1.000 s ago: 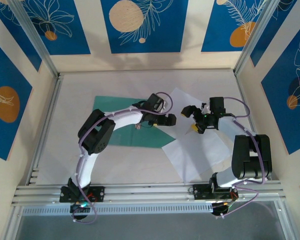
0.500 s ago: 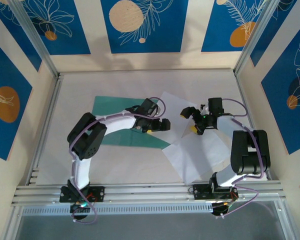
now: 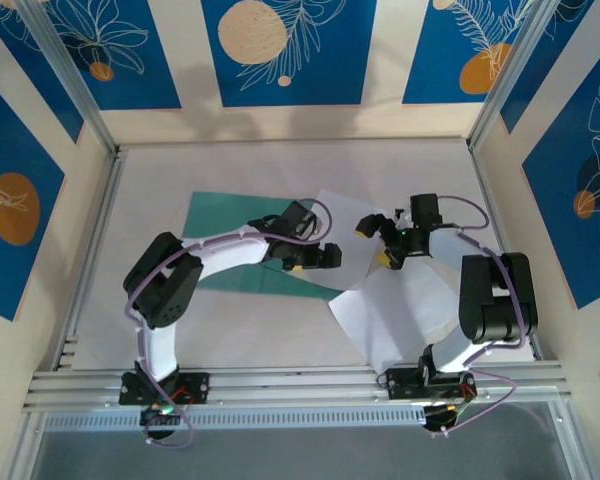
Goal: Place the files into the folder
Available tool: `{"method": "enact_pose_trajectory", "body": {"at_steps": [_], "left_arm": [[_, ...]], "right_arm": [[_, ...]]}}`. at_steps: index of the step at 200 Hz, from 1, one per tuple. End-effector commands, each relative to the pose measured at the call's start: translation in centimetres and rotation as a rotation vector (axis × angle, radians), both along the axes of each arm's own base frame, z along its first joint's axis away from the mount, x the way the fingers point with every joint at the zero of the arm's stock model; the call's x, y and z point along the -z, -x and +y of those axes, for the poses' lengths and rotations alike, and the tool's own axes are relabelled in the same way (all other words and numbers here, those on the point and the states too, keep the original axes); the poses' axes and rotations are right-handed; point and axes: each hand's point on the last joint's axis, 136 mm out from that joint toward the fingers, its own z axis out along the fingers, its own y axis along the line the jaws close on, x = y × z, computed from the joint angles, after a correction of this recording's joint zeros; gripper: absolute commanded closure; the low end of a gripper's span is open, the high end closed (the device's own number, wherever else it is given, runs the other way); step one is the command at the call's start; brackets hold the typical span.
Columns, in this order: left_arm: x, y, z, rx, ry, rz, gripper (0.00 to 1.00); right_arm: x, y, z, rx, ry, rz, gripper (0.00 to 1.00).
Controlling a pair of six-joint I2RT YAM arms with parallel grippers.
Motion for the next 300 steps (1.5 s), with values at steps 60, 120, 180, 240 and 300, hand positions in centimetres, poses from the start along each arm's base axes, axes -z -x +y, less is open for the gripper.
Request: {"method": "enact_pose_trajectory", "body": {"at_steps": [60, 120, 180, 240, 300], "left_arm": [[-2.9, -6.9, 0.8, 0.038, -0.120, -0.191, 0.01], [-1.2, -10.7, 0.9, 0.040, -0.130, -0.208, 0.01], [0.5, -13.4, 1.1, 0.040, -0.152, -0.209, 0.09], [1.9, -13.8, 2.0, 0.035, -0.173, -0.174, 0.16], [3.0, -13.1, 2.8, 0.049, -0.201, -0.127, 0.14]], "right_arm": [[0.1, -0.2, 0.9, -0.038, -0.002, 0.033, 0.00], [0.5, -0.5, 0.6, -0.031, 0.008, 0.035, 0.00], [1.2, -1.4, 0.7, -0.029, 0.005, 0.045, 0.02], [2.0, -1.9, 1.5, -0.044, 0.003, 0.063, 0.02], [2.4, -2.1, 1.9, -0.052, 0.008, 0.074, 0.03]]}}
